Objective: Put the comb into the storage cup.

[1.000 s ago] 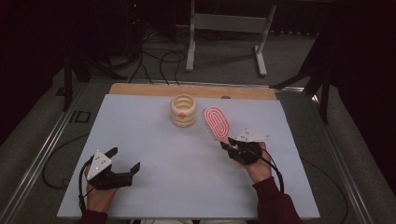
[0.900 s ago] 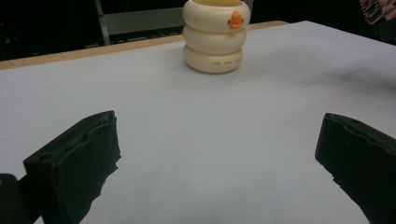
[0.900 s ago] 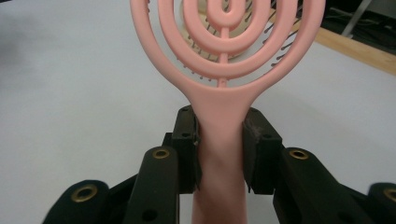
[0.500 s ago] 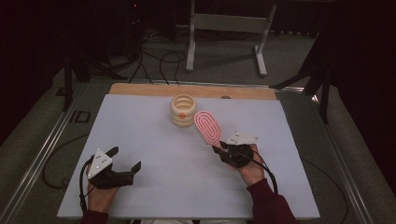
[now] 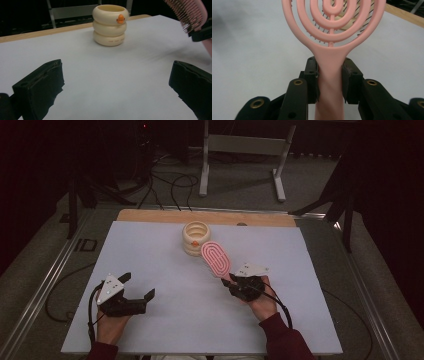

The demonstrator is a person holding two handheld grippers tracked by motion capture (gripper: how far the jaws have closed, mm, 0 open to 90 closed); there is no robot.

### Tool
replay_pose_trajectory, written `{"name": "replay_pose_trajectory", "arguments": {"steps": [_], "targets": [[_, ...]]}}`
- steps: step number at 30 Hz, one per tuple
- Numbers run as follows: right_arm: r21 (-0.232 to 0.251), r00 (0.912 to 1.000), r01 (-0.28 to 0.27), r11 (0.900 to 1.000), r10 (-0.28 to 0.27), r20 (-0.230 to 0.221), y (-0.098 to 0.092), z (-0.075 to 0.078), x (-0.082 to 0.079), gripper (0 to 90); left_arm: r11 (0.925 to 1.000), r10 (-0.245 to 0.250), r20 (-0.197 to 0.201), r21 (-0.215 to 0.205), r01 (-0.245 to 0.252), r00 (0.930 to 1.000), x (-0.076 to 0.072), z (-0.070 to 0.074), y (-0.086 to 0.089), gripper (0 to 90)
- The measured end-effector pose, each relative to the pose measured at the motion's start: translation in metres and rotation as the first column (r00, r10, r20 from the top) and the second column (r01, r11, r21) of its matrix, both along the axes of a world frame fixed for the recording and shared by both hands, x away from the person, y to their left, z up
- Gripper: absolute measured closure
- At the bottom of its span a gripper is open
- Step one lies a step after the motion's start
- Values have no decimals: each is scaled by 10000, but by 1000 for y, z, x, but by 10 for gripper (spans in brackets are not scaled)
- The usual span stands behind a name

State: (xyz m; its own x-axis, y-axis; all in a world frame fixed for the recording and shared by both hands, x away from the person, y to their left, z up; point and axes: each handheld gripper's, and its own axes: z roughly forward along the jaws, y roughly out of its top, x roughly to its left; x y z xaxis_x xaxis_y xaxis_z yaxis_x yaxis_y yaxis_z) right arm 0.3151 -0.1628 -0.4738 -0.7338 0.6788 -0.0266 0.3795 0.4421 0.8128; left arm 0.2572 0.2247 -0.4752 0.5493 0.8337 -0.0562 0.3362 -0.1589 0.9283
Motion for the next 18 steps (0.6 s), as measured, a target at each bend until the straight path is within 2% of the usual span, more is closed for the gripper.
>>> {"name": "replay_pose_trajectory", "arguments": {"steps": [7, 18], "targets": [[-61, 9999, -78, 10000, 77, -109, 8, -4, -2, 699, 9994, -336, -84, 114, 337, 9994, 9, 8, -14, 2], [-127, 9998, -137, 9998, 136, -142, 15, -7, -4, 698, 9963, -839, -208, -195, 835, 9963, 17, 14, -37, 2]]}}
